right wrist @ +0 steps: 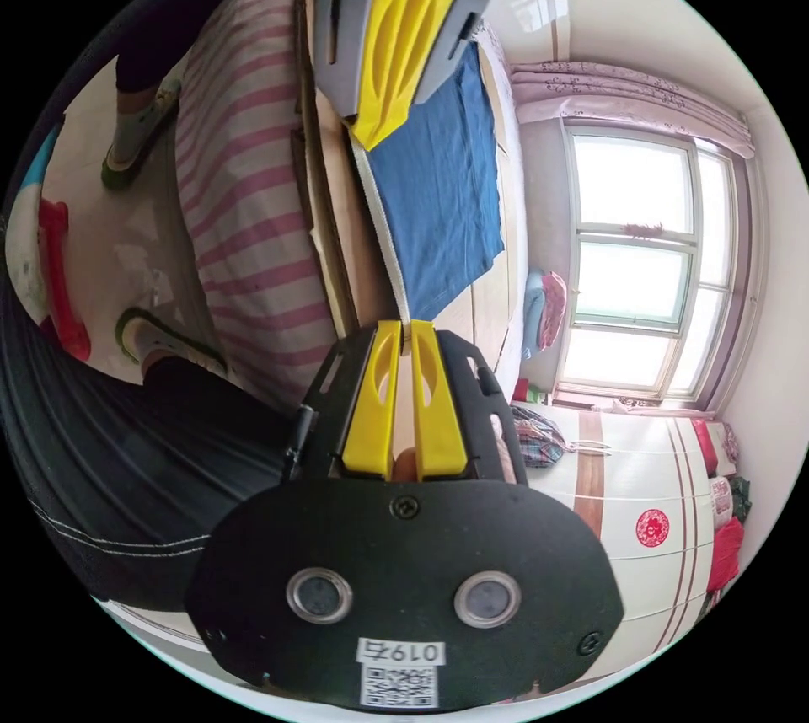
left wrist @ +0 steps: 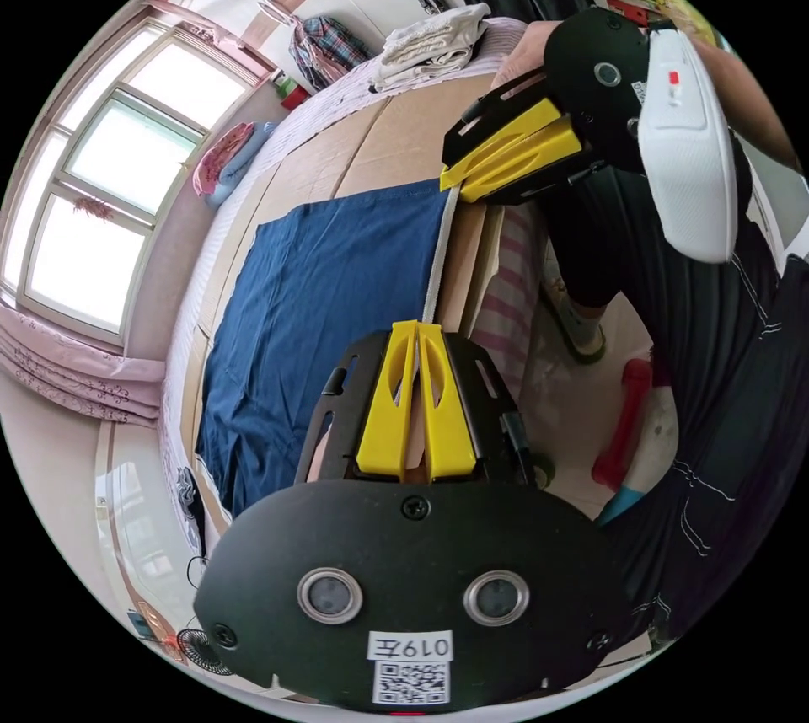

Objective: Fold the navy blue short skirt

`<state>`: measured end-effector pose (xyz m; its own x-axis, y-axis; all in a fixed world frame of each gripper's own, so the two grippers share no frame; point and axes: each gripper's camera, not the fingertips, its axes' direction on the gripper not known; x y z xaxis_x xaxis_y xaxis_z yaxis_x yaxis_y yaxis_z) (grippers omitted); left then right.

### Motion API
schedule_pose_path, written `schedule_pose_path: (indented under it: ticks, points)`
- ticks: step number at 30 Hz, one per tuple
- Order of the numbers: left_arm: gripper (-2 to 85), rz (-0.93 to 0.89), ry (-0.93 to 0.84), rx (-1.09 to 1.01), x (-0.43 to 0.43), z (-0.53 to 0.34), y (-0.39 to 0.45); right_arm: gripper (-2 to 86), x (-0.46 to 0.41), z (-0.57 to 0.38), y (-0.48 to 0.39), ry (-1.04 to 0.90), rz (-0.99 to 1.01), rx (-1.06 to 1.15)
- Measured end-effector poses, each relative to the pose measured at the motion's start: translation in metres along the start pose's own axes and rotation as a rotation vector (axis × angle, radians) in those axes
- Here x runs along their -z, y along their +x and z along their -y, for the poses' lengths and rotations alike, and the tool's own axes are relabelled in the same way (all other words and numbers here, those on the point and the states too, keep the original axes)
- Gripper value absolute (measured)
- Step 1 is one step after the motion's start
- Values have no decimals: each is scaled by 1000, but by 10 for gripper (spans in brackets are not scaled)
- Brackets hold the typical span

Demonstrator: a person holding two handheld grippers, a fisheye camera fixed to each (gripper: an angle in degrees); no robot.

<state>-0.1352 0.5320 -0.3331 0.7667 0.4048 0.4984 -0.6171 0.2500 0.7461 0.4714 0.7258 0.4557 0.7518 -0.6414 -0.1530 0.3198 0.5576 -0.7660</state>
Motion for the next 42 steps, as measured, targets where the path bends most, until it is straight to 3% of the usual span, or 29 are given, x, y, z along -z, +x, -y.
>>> schedule_pose_path:
  ticks: [13, 16, 19, 21, 24, 27, 31, 38, 42]
  points:
    - [6, -12, 65, 132, -55, -112, 29, -2, 16, 9, -4, -15, -28, 17]
    - [9, 69, 68, 352, -57, -180, 9, -3, 22, 13, -11, -17, -69, 38]
    - [15, 195, 8, 705, -63, -285, -38, -3, 28, 18, -5, -21, -42, 15]
    - [24, 227, -105, 1045, -76, -392, -82, -2, 32, 22, -3, -24, -34, 5]
    - [45, 275, -261, 1278, -98, -504, -108, -2, 40, 29, -5, -33, -54, 15]
    - [67, 308, -357, 1339, -122, -564, -110, -2, 48, 38, -6, -51, -67, 30]
    - [89, 126, -411, 1437, -174, -618, -102, -1, 59, 53, 0, -80, -55, 35]
    - [67, 15, -342, 1573, -234, -675, -58, -2, 83, 77, 6, -109, -68, 52]
    - [36, 32, -344, 1531, -264, -681, -36, -2, 97, 88, 14, -114, -65, 46]
